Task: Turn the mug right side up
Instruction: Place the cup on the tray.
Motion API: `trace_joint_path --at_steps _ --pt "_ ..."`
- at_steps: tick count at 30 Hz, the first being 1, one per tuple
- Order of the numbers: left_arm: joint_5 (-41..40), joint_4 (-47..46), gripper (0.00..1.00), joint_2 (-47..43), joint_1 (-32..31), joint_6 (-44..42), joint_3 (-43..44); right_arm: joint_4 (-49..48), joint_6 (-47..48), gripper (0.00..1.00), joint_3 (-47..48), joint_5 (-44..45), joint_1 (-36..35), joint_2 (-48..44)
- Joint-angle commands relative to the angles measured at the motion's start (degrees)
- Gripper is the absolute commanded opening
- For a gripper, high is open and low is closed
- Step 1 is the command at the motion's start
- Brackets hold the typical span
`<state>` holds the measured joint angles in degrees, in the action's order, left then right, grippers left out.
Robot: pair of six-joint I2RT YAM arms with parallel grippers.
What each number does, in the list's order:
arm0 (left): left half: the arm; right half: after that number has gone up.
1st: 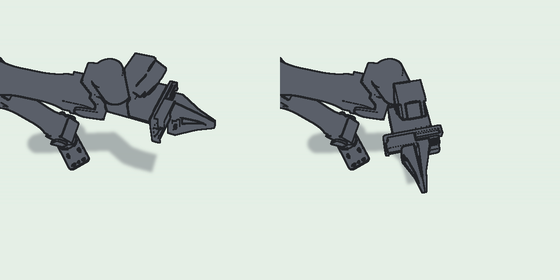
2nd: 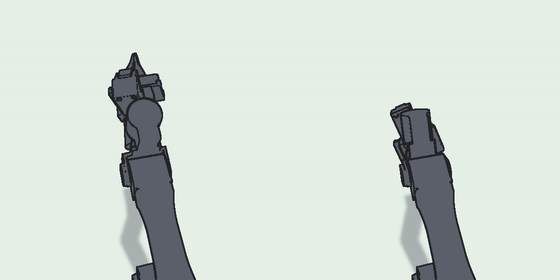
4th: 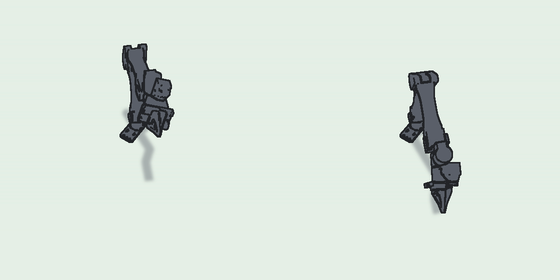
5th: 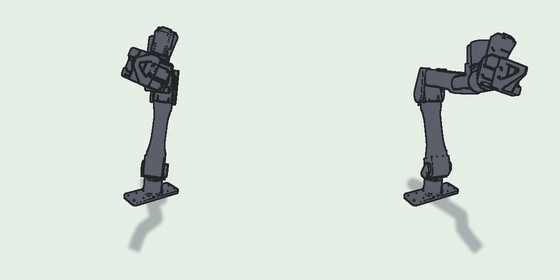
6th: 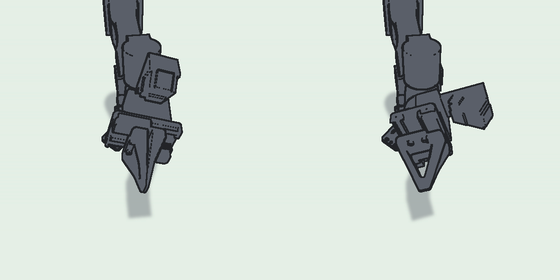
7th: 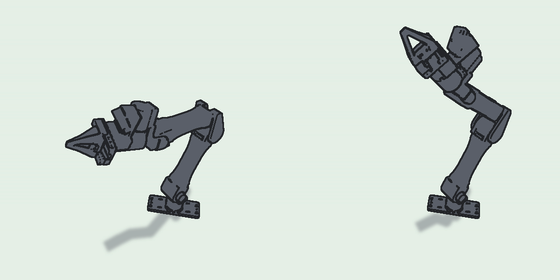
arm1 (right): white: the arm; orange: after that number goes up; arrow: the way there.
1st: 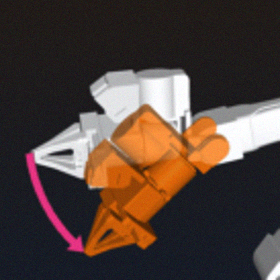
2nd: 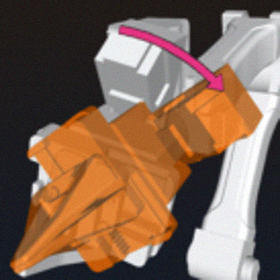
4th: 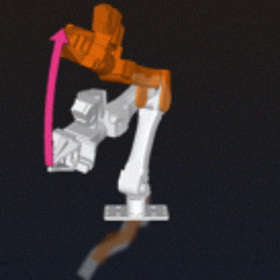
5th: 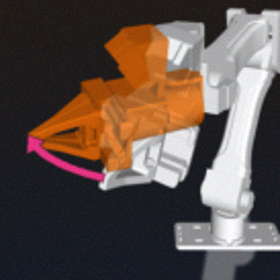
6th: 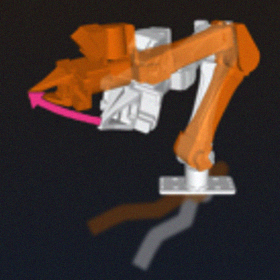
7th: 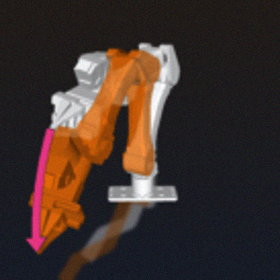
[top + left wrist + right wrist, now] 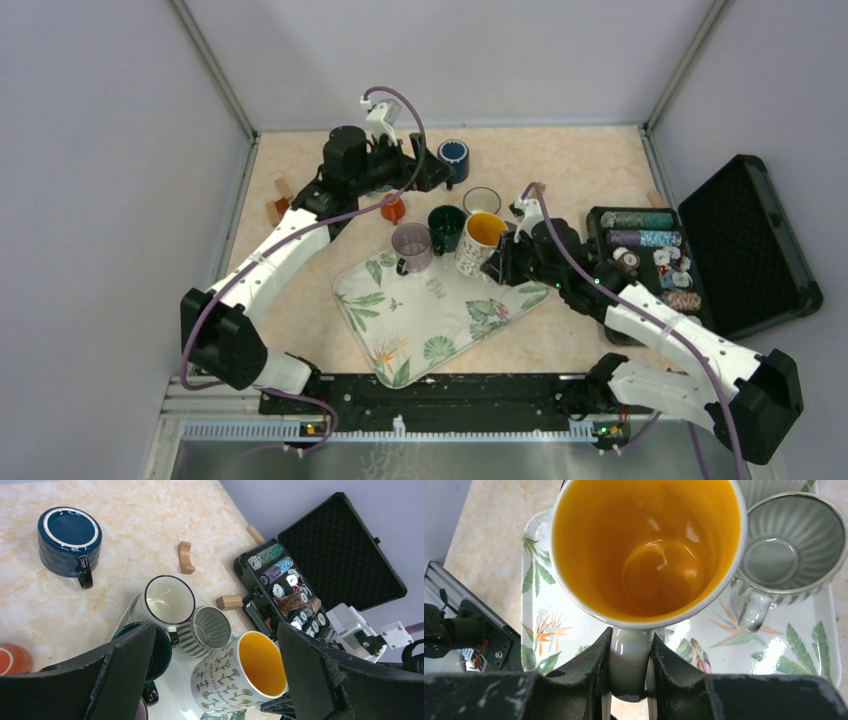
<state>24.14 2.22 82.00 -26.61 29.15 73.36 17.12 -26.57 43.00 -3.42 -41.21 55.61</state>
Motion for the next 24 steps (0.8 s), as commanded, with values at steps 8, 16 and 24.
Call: trace_joint_path --at_steps 8,16,24 --pt "-1.0 0.3 0.98 -1.8 0.4 -1.5 -0.7 -17.5 3.0 0.00 -3.0 6.8 -5.2 3.1" --pt "-1.4 0.7 0.98 -1.9 0.7 -2.2 -1.0 -23.2 4.1 0.00 -6.6 10.4 -7.3 5.7" --pt "-1.7 1.1 0.98 -2.0 1.1 -2.8 -1.2 -26.8 5.2 0.00 -9.3 13.9 -8.7 7.7"
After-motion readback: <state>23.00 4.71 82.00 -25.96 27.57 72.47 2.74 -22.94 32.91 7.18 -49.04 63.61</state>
